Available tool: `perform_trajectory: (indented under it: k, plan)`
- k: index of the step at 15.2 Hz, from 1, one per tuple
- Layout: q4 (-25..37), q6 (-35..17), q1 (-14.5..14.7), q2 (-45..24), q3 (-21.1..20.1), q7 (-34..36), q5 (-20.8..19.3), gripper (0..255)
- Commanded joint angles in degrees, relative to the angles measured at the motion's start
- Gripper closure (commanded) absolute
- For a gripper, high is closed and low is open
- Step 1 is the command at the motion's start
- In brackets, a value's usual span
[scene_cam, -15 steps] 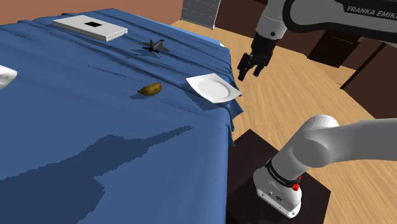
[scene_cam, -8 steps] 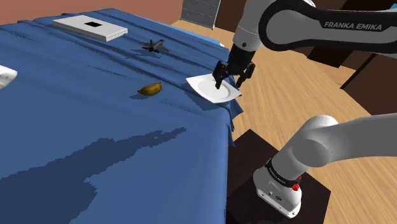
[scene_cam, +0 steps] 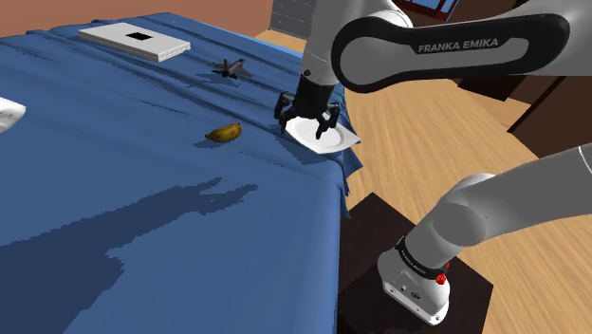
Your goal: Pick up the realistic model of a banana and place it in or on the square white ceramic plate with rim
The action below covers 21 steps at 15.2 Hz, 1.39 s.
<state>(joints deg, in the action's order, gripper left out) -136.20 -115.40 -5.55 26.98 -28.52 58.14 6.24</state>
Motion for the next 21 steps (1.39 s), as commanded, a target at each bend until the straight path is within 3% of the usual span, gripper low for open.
perform_trajectory:
  k: [1,4,8,11,14,21]
  plan:
    - [2.3,-2.6,-1.8,-4.3,-3.5,7.2,-1.1,0]
    - [7.0,-5.2,-5.0,-11.5,-8.3,17.9,-5.0,0]
    - [14.7,-6.8,-8.2,-22.6,-13.4,33.5,-13.9,0]
    - [21.5,-6.1,-7.9,-31.8,-14.8,45.4,-22.3,0]
    - [29.1,-4.1,-5.1,-40.2,-13.4,55.5,-29.6,0]
    - [27.2,-8.0,-4.3,-43.1,-11.8,57.2,-32.4,0]
